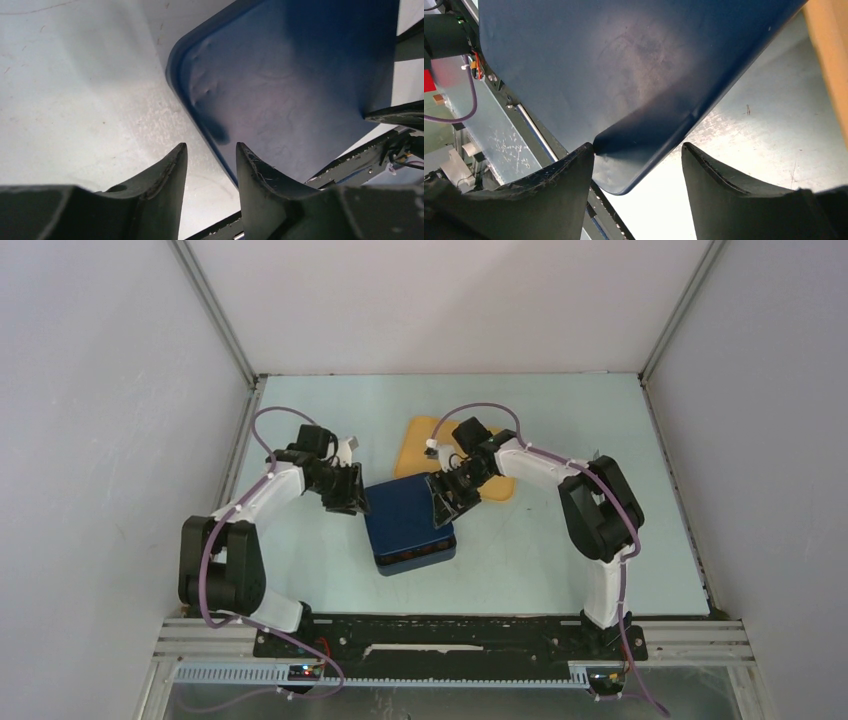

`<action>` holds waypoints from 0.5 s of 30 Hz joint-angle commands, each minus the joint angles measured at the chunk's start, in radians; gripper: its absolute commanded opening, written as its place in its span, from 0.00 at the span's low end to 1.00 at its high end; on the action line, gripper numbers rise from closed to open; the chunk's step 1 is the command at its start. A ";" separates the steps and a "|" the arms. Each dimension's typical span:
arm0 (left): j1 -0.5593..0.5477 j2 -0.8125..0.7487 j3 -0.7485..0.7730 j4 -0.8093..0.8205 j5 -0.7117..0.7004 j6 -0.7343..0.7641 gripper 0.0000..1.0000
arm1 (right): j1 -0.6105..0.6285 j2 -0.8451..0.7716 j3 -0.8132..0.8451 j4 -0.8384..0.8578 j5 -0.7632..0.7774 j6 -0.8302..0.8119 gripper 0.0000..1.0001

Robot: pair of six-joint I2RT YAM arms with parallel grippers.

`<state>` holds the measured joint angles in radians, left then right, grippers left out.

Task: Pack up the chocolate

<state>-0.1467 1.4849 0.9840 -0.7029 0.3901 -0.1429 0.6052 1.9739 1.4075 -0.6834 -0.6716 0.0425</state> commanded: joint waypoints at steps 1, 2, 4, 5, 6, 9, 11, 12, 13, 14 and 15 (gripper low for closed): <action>-0.002 -0.019 0.016 0.037 0.084 -0.014 0.44 | -0.001 -0.005 0.030 -0.018 0.034 -0.025 0.67; -0.002 -0.021 0.015 0.034 0.088 -0.014 0.44 | 0.000 -0.013 0.027 -0.018 0.037 -0.027 0.67; -0.002 -0.026 0.007 0.032 0.099 -0.014 0.42 | -0.002 -0.028 0.019 -0.018 0.042 -0.029 0.67; -0.002 -0.029 0.002 0.033 0.101 -0.016 0.40 | -0.001 -0.033 0.016 -0.017 0.044 -0.030 0.67; -0.002 -0.033 -0.006 0.038 0.103 -0.017 0.39 | -0.002 -0.040 0.012 -0.018 0.043 -0.031 0.66; -0.004 -0.052 -0.037 0.057 0.099 -0.017 0.34 | 0.002 -0.057 -0.001 -0.019 0.039 -0.034 0.63; -0.009 -0.058 -0.046 0.054 0.112 -0.015 0.32 | 0.005 -0.062 -0.011 -0.022 0.035 -0.038 0.61; -0.012 -0.061 -0.050 0.050 0.119 -0.013 0.31 | 0.007 -0.063 -0.015 -0.025 0.035 -0.038 0.60; -0.017 -0.065 -0.054 0.048 0.123 -0.011 0.31 | 0.009 -0.059 -0.016 -0.034 0.033 -0.039 0.59; -0.021 -0.068 -0.057 0.043 0.126 -0.009 0.30 | 0.011 -0.052 -0.017 -0.046 0.022 -0.066 0.58; -0.026 -0.072 -0.059 0.039 0.127 -0.008 0.29 | 0.010 -0.043 -0.017 -0.063 0.010 -0.078 0.55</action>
<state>-0.1528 1.4563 0.9527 -0.6689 0.4782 -0.1570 0.6075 1.9553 1.3994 -0.6960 -0.6582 0.0216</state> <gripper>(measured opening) 0.305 0.586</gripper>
